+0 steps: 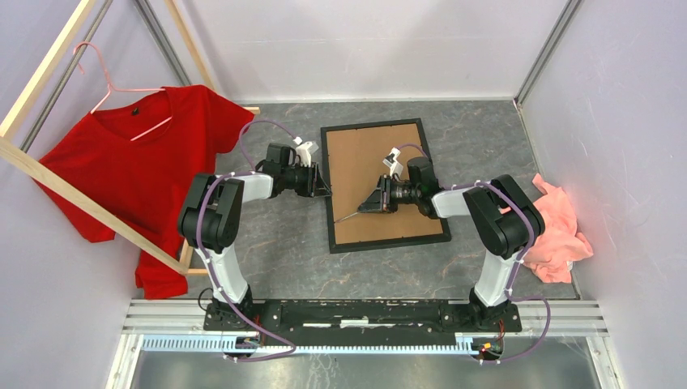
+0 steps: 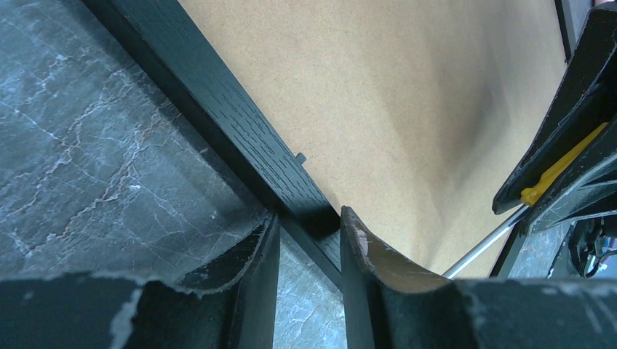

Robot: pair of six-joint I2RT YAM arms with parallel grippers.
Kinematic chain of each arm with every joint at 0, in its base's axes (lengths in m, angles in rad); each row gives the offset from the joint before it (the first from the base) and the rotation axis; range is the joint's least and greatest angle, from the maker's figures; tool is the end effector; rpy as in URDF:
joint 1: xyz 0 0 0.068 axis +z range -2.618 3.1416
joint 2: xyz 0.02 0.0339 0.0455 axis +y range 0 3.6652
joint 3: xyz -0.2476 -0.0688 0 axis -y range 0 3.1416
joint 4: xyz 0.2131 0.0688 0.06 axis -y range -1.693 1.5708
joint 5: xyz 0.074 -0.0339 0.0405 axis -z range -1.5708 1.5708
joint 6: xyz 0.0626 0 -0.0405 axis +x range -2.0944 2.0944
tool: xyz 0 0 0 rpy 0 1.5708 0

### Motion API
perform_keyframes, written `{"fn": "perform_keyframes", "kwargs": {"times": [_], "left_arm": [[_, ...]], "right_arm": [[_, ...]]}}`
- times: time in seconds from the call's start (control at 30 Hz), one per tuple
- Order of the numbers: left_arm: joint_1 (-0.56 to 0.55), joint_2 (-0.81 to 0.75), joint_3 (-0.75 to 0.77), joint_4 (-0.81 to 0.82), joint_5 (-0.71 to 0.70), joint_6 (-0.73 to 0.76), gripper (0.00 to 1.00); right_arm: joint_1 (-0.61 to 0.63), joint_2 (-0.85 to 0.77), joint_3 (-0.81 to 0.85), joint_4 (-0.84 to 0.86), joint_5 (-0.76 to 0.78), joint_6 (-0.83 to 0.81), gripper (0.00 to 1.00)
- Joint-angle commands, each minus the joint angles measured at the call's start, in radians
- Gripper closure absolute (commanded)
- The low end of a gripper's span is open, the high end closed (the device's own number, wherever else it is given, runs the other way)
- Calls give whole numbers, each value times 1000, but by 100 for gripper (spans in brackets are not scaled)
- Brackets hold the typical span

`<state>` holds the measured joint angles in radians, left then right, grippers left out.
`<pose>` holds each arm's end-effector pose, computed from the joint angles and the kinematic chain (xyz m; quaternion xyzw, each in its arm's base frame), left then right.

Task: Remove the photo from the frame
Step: Release the photo frame item from the photo frame.

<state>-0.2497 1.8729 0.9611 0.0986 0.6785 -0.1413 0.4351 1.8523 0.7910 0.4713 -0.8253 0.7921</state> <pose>0.3352 -0.1260 0.1290 0.1703 0.8682 -0.3710 0.2820 0.2906 0.1858 0.1298 -0.0424 0.8288 0.5377 0.1490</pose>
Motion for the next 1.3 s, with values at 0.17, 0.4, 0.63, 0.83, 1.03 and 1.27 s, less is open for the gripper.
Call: {"fn": "perform_keyframes", "kwargs": {"times": [0.17, 0.4, 0.63, 0.83, 1.03, 1.27], "left_arm": [[-14, 19, -22, 52, -70, 6, 74], [-13, 17, -25, 56, -74, 6, 74], [-14, 17, -27, 58, -75, 5, 75], [-14, 14, -28, 59, -78, 5, 77], [-14, 14, -28, 61, -79, 5, 80], [-14, 15, -30, 62, -80, 3, 80]], "right_arm": [[33, -37, -9, -81, 120, -42, 100], [31, -80, -9, -128, 172, -39, 100], [25, -88, -22, -117, 182, -14, 100], [12, -88, -26, -125, 192, -9, 100], [8, -88, -18, -174, 237, -26, 100], [2, -94, 0, -219, 259, -45, 100]]}}
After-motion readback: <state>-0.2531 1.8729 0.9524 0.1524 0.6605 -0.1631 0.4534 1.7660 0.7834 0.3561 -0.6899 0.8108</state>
